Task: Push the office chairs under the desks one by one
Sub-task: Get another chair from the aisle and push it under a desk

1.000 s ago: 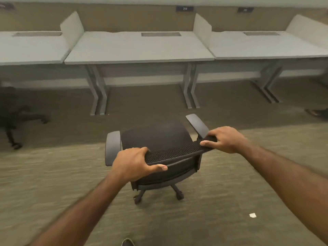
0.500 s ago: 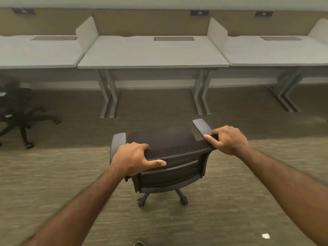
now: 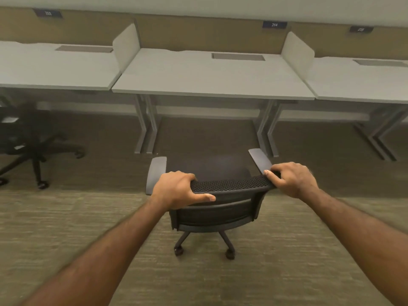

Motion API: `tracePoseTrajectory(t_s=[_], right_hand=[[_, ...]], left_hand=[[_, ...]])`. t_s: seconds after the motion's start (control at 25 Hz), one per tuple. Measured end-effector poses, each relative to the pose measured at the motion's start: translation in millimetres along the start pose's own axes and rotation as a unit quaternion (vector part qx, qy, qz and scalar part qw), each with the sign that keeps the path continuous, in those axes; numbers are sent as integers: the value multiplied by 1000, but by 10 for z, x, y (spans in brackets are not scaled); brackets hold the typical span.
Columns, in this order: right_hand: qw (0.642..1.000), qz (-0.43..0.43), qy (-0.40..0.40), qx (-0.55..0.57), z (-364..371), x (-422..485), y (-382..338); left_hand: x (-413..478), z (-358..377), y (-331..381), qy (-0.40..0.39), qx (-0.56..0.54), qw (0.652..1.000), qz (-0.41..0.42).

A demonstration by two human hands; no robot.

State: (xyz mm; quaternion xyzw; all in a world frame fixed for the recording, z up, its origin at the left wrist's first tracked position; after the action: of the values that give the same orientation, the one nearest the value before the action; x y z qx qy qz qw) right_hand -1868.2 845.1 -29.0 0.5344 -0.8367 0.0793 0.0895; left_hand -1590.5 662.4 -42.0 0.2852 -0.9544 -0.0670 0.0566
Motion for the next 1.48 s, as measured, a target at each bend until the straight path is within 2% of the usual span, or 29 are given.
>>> tracePoseTrajectory(t_s=[0.52, 0.84, 1.08, 1.48], right_hand=[[997, -73, -38, -3, 614, 2425, 162], [993, -88, -61, 45, 899, 3589, 57], [995, -80, -25, 52, 1110, 4327, -316], [998, -40, -3, 51, 1418, 5257, -1068]], left_hand=[[1743, -12, -919, 9, 9, 997, -81], [2661, -142, -1613, 22, -3, 993, -118], [3164, -242, -2389, 38, -9, 993, -112], [3839, -363, -3690, 8, -16, 997, -70]])
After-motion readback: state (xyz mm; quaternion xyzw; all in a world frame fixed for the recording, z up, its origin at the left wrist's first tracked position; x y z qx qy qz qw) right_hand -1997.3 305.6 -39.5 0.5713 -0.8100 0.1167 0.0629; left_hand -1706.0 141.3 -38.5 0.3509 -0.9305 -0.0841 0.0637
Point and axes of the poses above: each hand's wrist, its own x-axis towards the middle knuckle, its own z-axis out of the palm, y = z × x, the point moved 5 cm from there along x, towards the middle knuckle, and after that the axes turned 6 degrees about y, right-handed, at the moved point
